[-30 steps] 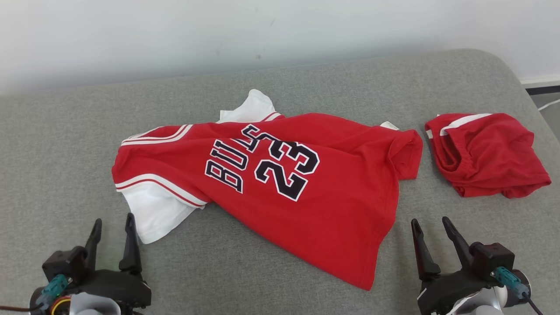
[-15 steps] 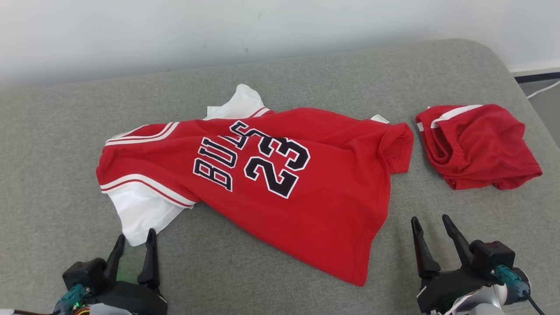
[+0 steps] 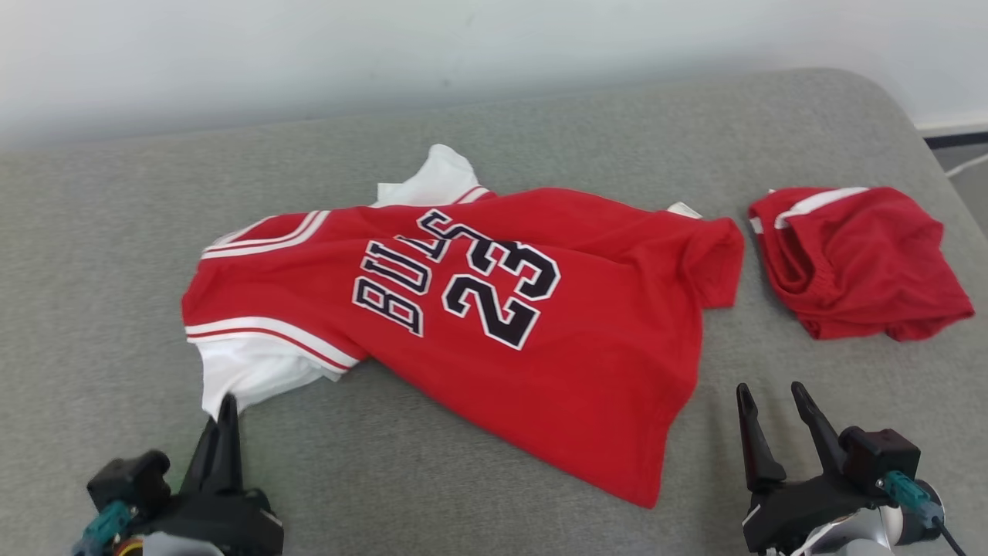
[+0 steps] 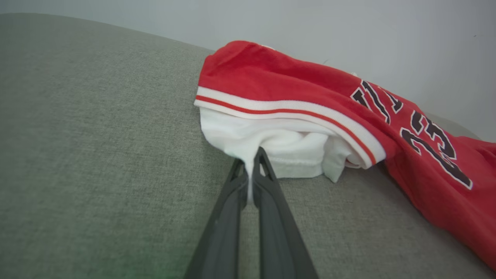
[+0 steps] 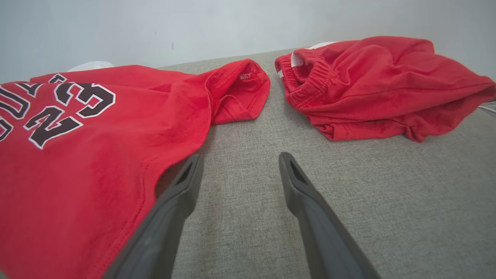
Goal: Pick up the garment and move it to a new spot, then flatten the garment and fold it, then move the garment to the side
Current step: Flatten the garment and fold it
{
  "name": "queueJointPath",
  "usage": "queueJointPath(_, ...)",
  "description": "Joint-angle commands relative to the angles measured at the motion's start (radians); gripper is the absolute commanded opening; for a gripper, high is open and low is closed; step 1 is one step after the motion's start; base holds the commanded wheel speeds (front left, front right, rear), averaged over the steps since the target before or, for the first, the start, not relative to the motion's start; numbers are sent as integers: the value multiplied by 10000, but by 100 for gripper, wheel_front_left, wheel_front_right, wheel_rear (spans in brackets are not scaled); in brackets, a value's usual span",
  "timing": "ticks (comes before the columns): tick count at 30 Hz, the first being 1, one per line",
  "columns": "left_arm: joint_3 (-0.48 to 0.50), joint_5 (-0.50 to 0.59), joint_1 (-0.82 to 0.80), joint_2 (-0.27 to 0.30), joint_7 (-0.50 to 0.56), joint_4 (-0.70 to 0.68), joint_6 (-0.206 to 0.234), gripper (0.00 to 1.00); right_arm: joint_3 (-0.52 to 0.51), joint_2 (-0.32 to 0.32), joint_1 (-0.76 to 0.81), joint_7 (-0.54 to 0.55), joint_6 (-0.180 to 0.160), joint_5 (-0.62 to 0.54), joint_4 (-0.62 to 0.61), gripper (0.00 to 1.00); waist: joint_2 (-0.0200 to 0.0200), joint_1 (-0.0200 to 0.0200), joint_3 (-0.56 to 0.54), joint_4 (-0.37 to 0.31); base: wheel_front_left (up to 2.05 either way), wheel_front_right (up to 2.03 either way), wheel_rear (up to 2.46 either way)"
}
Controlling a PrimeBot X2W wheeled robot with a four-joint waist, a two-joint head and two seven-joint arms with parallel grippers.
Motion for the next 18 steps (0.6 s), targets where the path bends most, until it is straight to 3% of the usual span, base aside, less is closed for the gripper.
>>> queueJointPath(1,94,71,399,15,-23,14,12,0,-42,29,237,-3,1,-25,50,100,0,-1,-358,476,0,0,0)
queueJointPath(12,442,382,1166,10,-21,-91,-138,0,-20,273,662,-3,1,-70,313,100,0,-1,-1173,1891,0,0,0)
queueJointPath(18,344,661,1278,96,-21,-225,-286,0,72,417,665,-3,1,-50,409,100,0,-1,-1460,2057,0,0,0)
